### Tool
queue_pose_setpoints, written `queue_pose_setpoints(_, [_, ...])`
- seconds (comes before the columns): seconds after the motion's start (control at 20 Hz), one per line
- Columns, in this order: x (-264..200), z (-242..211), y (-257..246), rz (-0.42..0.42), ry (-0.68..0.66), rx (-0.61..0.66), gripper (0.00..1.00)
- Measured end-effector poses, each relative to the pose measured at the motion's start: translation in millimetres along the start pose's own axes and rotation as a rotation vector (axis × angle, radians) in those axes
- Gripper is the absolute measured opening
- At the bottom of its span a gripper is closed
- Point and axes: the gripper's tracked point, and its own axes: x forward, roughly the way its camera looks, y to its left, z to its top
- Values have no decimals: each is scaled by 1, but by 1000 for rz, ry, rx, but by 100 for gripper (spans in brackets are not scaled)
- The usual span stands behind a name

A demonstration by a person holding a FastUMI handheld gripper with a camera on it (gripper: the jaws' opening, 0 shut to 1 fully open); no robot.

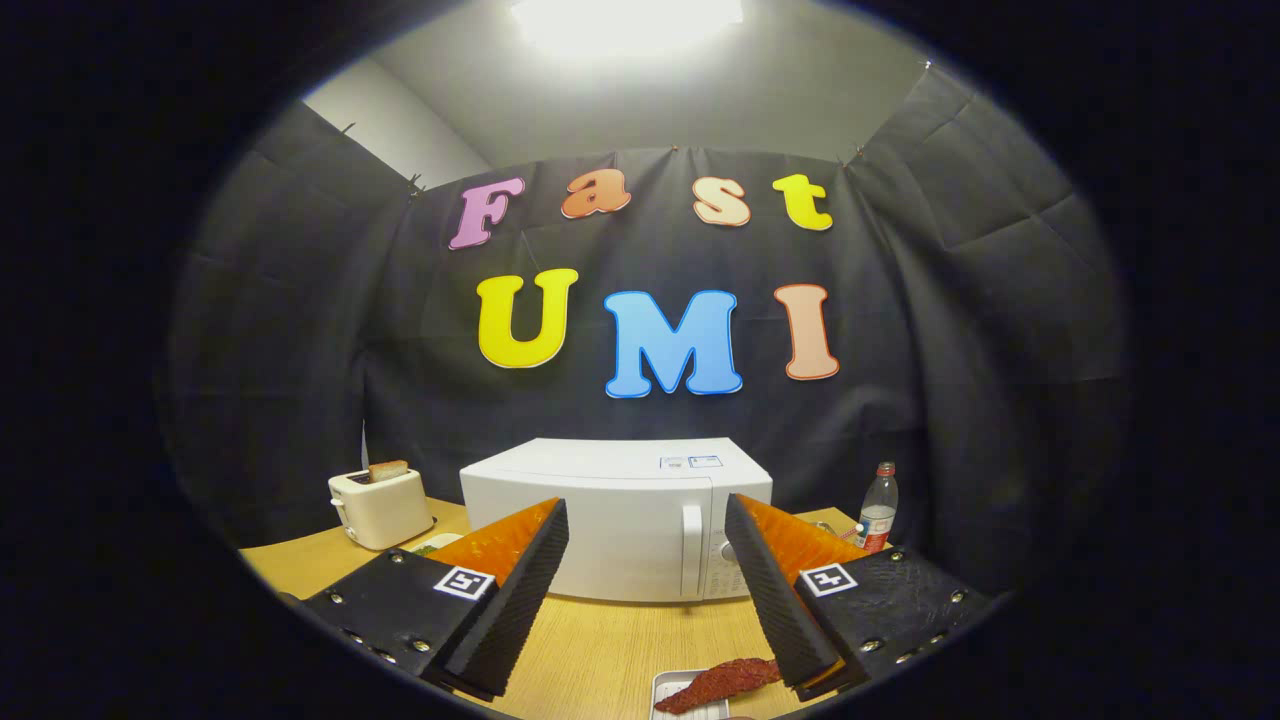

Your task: Open the microwave, put the food inside, and close the microwave door.

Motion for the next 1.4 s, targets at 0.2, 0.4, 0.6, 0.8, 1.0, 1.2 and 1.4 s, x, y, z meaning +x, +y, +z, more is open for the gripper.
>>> queue_pose_setpoints(0.2, [39,-25,-18,-48,32,-21,95])
queue_pose_setpoints(0.4, [70,-50,-30,-73,58,-24,95])
queue_pose_setpoints(0.6, [98,-73,-30,-79,91,-10,95])
queue_pose_setpoints(0.8, [122,-100,-36,-100,138,-7,95])
queue_pose_setpoints(1.0, [145,-121,-43,-127,168,15,95])
queue_pose_setpoints(1.2, [169,-141,-48,-141,189,53,95])
queue_pose_setpoints(1.4, [183,-152,-48,-120,192,55,86])
